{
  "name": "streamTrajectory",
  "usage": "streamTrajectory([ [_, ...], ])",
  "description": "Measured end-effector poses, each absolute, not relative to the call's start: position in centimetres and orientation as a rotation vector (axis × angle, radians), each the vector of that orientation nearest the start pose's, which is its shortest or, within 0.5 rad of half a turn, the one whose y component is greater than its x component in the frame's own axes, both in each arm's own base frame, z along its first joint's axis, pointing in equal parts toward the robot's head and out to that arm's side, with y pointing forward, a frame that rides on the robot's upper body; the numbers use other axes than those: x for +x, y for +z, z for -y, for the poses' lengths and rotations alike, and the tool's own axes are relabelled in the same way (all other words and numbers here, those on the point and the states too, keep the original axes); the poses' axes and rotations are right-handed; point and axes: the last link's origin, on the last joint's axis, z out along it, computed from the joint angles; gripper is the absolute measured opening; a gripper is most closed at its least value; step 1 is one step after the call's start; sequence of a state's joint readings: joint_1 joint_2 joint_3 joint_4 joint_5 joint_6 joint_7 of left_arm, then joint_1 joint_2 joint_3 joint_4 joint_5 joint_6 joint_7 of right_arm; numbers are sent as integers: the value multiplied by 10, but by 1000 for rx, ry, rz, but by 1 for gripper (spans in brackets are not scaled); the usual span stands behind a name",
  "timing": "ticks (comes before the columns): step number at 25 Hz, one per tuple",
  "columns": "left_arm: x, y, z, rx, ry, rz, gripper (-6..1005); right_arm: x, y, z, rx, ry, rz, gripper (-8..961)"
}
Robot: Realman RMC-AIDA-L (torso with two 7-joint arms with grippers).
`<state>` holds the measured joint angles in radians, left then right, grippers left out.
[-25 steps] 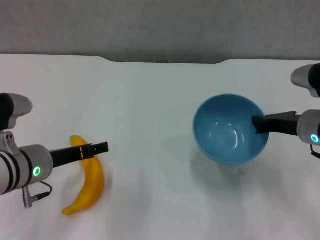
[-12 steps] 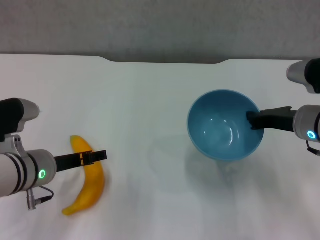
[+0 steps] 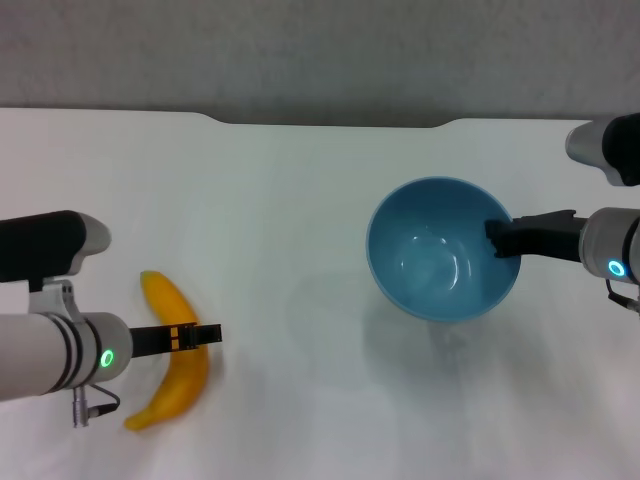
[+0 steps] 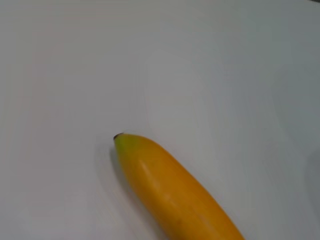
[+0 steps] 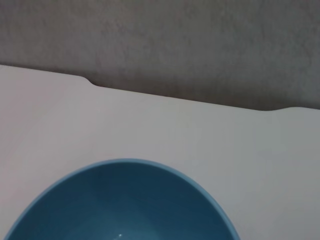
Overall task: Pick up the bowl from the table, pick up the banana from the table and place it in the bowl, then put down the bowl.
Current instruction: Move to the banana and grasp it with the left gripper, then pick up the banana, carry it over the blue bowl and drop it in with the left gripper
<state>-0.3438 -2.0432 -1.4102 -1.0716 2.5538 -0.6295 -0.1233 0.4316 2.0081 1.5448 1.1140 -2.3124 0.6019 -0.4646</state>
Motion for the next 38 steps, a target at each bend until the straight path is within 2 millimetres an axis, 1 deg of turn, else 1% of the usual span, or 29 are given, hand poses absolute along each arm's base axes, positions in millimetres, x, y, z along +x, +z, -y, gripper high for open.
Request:
streamTrajectory([
  [5,-277,-55,-358,-1859,-88,1467,883,232,-11,-403,-2123,184,-985,34],
  [11,-284,-57,-358,-1849,-55,1470,850,231,-10,-403,-2122,185,-983,34],
  [19,-280,-60,-360,-1868,-42,1446,806,232,-10,-403,-2121,186,-982,34],
  [31,-282,-57,-361,-1857,-64,1439,575,234,-11,-401,-2121,181,-986,34],
  [35,-275,-48,-362,-1854,-109,1422,513,236,-13,-400,-2121,174,-991,34],
  [37,-267,-36,-362,-1848,-168,1393,515,238,-14,-399,-2123,168,-997,34],
  [38,-261,-26,-362,-1845,-211,1365,516,238,-15,-398,-2129,163,-1000,34],
])
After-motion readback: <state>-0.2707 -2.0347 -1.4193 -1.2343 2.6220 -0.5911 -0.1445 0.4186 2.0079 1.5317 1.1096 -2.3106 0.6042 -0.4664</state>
